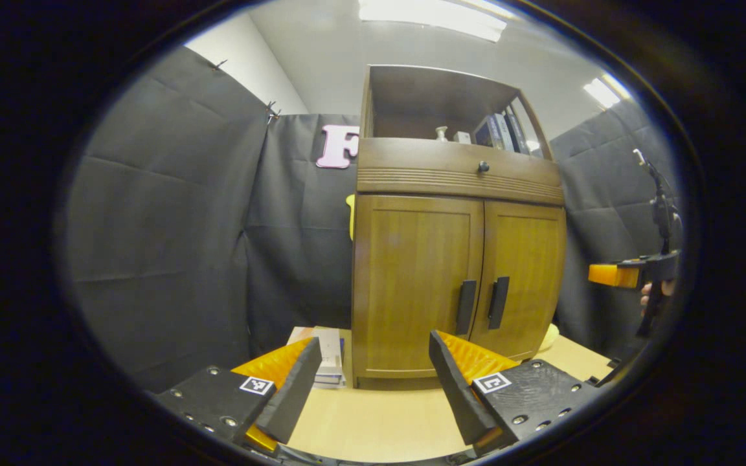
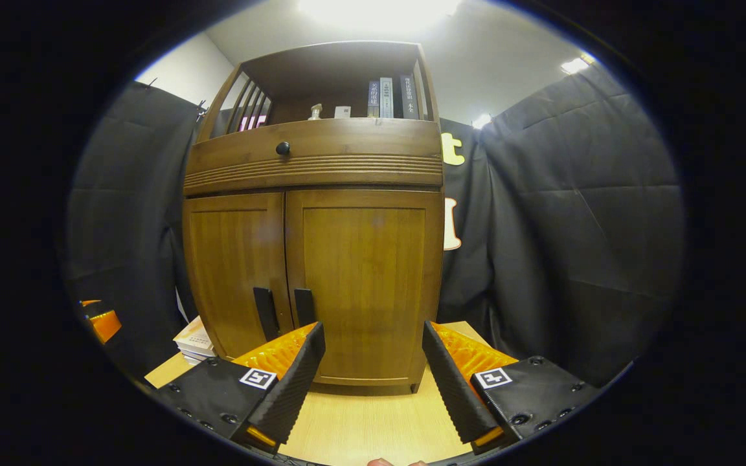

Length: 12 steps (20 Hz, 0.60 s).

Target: Open the right door of the double-door shoe cabinet with the right hand, and open the left door with the left hand.

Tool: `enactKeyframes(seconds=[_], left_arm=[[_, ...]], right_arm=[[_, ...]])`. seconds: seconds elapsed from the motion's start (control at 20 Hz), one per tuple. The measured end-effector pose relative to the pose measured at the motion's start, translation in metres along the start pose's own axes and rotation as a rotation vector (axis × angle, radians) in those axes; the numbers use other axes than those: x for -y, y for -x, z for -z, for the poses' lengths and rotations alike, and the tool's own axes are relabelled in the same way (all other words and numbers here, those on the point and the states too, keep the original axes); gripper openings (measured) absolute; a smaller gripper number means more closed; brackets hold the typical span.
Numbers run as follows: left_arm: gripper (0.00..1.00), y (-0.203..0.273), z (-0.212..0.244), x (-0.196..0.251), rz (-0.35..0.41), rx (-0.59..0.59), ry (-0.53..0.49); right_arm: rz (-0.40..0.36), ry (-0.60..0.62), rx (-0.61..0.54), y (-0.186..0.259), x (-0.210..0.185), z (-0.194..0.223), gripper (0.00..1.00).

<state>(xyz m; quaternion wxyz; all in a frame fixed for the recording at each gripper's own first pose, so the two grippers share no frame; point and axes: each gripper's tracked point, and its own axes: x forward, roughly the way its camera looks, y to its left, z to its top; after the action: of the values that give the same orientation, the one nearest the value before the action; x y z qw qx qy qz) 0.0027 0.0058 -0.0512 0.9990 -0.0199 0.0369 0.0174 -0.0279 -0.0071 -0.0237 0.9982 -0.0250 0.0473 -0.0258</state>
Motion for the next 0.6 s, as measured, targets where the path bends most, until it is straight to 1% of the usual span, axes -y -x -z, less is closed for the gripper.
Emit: enactKeyframes(seconds=[0.1, 0.15, 0.3, 0.35, 0.4, 0.45, 0.5, 0.55, 0.6], left_arm=[[0.96, 0.007, 0.011, 0.003, -0.009, -0.016, -0.015], [0.96, 0.008, 0.015, 0.005, -0.012, -0.024, -0.024], [0.96, 0.016, 0.026, 0.000, -0.035, -0.051, -0.050], [0.96, 0.020, 0.028, -0.003, -0.046, -0.056, -0.046], [0.96, 0.023, 0.030, -0.005, -0.051, -0.060, -0.035], [0.97, 0.028, 0.033, -0.008, -0.060, -0.065, -0.022], [0.97, 0.032, 0.036, -0.012, -0.072, -0.070, -0.008], [0.97, 0.037, 0.038, -0.015, -0.084, -0.074, 0.004], [0.97, 0.041, 0.040, -0.019, -0.100, -0.078, 0.013]], right_arm=[[-0.004, -0.009, -0.005, -0.007, -0.002, 0.000, 0.95], [-0.008, -0.012, -0.007, -0.011, -0.005, 0.000, 0.92], [-0.031, -0.016, -0.010, -0.029, -0.017, -0.004, 0.93], [-0.046, -0.017, -0.007, -0.035, -0.023, -0.007, 0.93], [-0.063, -0.019, -0.003, -0.041, -0.030, -0.008, 0.95], [-0.078, -0.021, 0.003, -0.047, -0.037, -0.011, 0.95], [-0.091, -0.021, 0.008, -0.054, -0.044, -0.014, 0.93], [-0.102, -0.024, 0.014, -0.061, -0.050, -0.017, 0.95], [-0.114, -0.028, 0.020, -0.068, -0.057, -0.020, 0.95]])
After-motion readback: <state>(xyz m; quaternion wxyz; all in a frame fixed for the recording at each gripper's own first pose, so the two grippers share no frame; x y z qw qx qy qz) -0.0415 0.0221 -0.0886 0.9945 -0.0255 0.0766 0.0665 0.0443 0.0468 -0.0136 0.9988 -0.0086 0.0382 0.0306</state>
